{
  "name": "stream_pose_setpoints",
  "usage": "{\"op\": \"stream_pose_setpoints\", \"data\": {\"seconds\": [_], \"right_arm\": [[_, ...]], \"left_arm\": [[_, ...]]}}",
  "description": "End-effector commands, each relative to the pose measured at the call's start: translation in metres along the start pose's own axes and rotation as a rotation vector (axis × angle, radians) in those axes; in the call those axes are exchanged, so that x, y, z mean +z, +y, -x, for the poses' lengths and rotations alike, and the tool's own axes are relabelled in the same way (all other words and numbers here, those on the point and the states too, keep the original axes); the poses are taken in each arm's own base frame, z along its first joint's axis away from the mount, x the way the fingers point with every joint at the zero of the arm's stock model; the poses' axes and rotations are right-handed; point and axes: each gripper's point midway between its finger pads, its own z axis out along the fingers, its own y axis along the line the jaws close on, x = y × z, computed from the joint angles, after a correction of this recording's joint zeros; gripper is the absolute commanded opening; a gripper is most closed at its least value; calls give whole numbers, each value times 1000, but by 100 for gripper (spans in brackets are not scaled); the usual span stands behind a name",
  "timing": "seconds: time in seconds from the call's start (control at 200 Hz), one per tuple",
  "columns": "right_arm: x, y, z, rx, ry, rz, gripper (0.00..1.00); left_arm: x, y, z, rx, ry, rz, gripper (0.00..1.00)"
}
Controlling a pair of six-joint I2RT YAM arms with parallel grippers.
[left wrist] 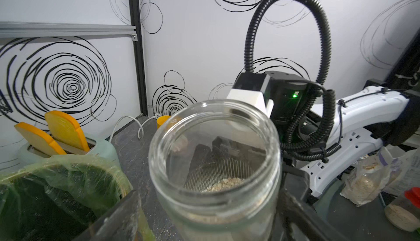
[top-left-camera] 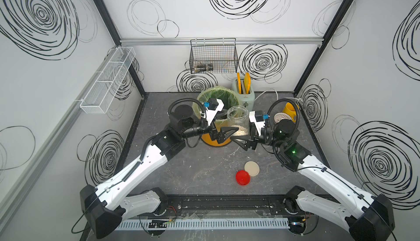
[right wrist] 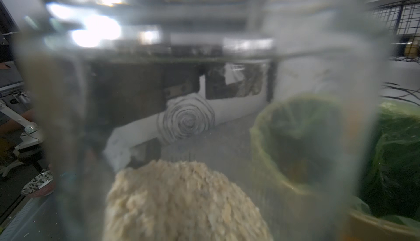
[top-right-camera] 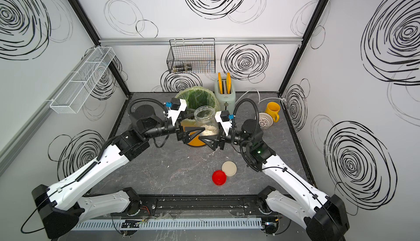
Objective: Empty expired oatmeal from jars
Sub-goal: Adjust the jar.
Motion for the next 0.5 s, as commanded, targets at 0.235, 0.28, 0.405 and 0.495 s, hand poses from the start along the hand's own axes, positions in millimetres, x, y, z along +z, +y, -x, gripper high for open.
{"op": "stream_pose_setpoints", "data": {"seconds": [0.235, 0.28, 0.405, 0.495], "right_arm": [[6, 26, 43, -146, -104, 78, 39], [7, 27, 43, -145, -103, 84, 39], [13, 32, 41, -145, -92, 105, 38], [15, 33, 38, -144, -84, 109, 38]], "left_arm": [[10, -18, 18, -8, -46, -94, 96], [12, -19, 17, -8, -42, -86, 96], [15, -22, 16, -1, -46, -82, 96], [14, -24, 18, -1, -55, -88, 96]]}}
